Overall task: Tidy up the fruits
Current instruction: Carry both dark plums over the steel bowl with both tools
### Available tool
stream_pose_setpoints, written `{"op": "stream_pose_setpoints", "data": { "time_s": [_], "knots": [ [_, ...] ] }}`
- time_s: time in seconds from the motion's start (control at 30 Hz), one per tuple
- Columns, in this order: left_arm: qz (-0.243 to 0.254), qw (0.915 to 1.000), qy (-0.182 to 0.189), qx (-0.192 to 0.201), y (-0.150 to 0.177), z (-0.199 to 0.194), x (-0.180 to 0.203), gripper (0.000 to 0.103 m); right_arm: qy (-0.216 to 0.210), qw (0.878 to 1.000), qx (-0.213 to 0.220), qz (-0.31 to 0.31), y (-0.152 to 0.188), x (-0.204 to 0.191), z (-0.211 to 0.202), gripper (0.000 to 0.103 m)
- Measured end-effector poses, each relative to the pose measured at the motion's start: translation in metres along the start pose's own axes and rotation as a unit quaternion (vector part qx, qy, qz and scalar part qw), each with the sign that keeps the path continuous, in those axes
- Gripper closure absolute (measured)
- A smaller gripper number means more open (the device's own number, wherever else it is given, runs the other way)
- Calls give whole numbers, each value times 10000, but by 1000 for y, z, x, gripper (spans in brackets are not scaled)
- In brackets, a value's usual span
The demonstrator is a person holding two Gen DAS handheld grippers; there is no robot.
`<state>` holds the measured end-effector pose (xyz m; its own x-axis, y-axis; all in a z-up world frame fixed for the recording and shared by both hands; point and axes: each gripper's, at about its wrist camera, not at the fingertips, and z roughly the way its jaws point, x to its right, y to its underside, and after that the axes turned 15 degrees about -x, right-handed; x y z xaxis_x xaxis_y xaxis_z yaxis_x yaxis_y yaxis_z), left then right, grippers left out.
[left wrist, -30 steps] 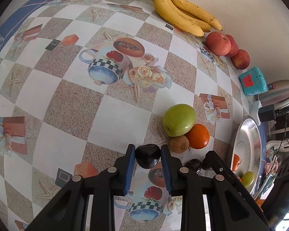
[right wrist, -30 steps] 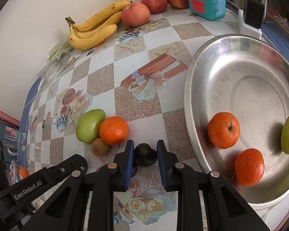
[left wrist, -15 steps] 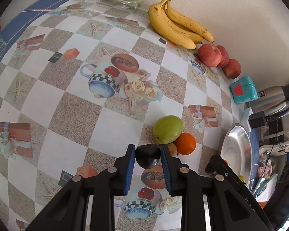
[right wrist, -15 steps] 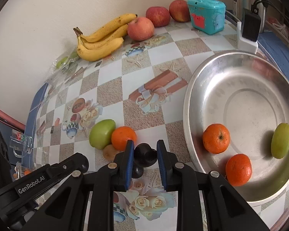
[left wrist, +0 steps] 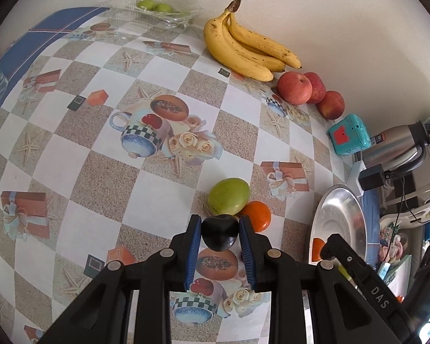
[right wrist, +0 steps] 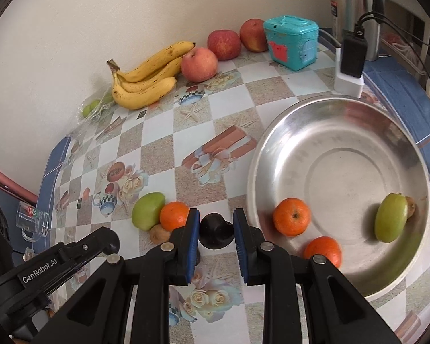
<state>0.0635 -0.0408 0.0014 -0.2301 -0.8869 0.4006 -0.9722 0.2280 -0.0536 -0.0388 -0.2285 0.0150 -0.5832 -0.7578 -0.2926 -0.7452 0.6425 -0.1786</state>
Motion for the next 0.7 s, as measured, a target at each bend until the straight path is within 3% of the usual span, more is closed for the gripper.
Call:
{"op": "stream_pose_setpoints", "data": {
  "time_s": [0.43, 0.7],
  "knots": [
    [573, 9974, -395, 181, 12, 2, 56, 74, 331, 9979, 396, 379, -13, 54, -35, 78],
    [1029, 9935, -490, 10, 14, 23, 115, 74, 427, 9967, 363, 581, -27, 88, -37, 78]
  ]
}}
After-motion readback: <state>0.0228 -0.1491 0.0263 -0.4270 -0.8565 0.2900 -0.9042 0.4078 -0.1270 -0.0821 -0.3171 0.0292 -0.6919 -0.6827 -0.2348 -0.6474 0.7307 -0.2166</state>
